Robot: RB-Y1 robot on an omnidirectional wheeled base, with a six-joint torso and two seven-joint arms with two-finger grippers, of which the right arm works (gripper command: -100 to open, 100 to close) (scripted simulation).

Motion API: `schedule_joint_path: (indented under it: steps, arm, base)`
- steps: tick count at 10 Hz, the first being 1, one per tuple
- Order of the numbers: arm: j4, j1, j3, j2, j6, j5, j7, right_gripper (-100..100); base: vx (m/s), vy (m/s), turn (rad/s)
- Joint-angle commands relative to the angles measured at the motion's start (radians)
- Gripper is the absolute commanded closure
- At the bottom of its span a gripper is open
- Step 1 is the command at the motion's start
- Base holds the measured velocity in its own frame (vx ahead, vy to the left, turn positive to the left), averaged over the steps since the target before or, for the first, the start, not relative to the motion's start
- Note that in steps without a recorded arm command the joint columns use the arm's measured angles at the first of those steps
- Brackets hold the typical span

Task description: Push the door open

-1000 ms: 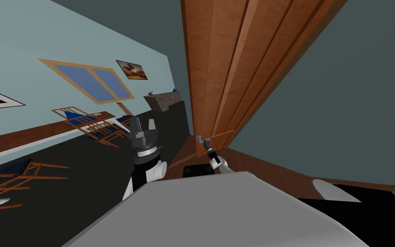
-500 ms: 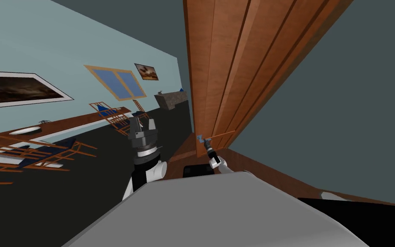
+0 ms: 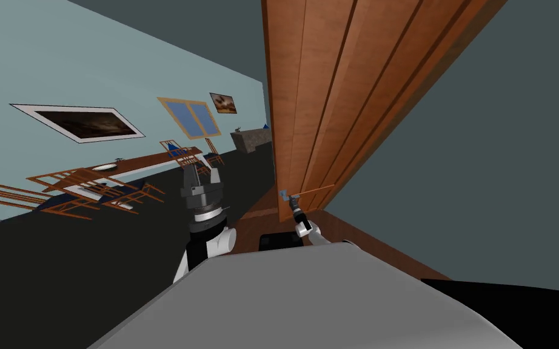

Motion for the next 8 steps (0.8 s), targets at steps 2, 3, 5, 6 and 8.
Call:
schedule_joint_path:
  steps: [2, 3, 5, 6, 8]
  arm:
    - [0.003, -0.002, -0.013, 0.005, 0.0, -0.013, 0.016, 100]
    - [0.005, -0.003, -0.016, 0.008, -0.001, -0.017, 0.02, 100]
    - [0.008, -0.005, -0.021, 0.014, -0.001, -0.022, 0.028, 100]
    - [0.009, -0.006, -0.022, 0.016, -0.001, -0.024, 0.03, 100]
    - [0.008, -0.004, -0.009, -0.005, 0.001, -0.018, 0.021, 100]
  base:
    - [-0.194, -0.105, 0.222]
    - [-0.179, -0.097, 0.192]
    - [-0.165, -0.107, 0.196]
    - [-0.161, -0.08, 0.159]
    - [-0.077, -0.07, 0.033]
